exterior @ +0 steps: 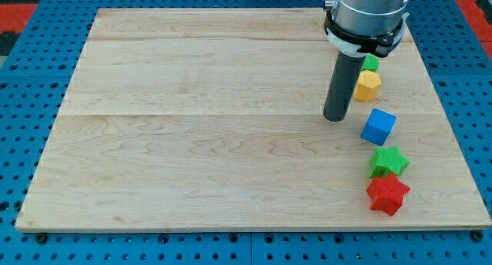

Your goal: Point your arm at the bottom left side of red star

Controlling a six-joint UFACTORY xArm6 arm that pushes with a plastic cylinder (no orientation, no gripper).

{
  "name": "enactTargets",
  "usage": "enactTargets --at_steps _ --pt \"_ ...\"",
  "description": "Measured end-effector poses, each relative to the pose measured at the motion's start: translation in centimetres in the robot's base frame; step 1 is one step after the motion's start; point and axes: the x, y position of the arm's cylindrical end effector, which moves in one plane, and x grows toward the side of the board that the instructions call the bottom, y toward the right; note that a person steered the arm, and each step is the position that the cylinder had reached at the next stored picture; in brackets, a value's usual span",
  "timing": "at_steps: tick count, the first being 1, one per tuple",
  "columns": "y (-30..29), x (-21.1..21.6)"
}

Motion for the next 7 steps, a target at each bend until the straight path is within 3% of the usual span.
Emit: enactTargets --at_steps 5,6,7 --pt "0.6 -0.1" --pt "2.8 -0.3" --pt "1.6 1.7"
